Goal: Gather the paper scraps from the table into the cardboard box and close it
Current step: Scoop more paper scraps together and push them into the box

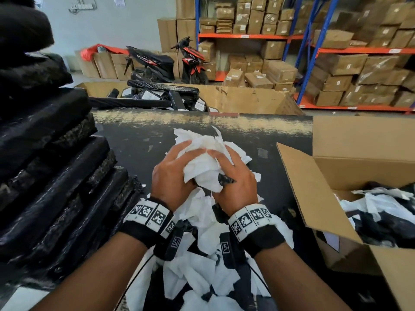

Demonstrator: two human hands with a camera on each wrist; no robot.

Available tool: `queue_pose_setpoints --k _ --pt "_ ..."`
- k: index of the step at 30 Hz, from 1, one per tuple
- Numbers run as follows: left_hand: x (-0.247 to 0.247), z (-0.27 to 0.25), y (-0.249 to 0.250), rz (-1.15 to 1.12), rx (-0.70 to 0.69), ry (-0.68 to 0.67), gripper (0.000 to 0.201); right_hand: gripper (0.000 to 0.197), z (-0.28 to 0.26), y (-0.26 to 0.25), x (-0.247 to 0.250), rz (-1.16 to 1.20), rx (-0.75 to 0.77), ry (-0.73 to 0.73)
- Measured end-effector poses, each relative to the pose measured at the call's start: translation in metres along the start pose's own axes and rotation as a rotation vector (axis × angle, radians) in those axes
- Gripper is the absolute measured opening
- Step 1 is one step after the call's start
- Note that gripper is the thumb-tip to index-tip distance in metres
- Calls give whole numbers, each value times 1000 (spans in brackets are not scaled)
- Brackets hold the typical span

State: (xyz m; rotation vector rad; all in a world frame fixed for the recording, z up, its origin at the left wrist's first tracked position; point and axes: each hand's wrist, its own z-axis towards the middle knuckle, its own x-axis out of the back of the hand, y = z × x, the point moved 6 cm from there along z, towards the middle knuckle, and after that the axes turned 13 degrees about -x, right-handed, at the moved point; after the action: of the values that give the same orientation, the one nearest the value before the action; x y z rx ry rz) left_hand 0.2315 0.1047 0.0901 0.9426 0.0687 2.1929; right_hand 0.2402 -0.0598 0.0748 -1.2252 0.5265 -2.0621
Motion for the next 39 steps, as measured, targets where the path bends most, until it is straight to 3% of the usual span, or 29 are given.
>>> queue_pose_setpoints --k 8,13,19,23,28,31,39 --pt "18 44 65 -66 -124 73 48 61 -5 -23 87 -9 -25 121" --pt "7 76 130 -76 -206 22 43 49 -12 -23 162 -147 -70 209" --pt "-26 113 233 -226 -331 -2 44 54 -27 10 271 -245 -159 304" --pt "-73 137 289 -230 -335 -102 43 59 -29 50 337 -240 -228 298" --pt "-148 172 350 -156 -442 -218 24 45 -21 108 409 -312 -285 197" --pt "-196 189 375 -116 -432 -328 8 48 -4 154 438 -405 -298 77" --pt "-328 198 386 100 -261 -608 20 37 53 292 446 -727 -258 -325"
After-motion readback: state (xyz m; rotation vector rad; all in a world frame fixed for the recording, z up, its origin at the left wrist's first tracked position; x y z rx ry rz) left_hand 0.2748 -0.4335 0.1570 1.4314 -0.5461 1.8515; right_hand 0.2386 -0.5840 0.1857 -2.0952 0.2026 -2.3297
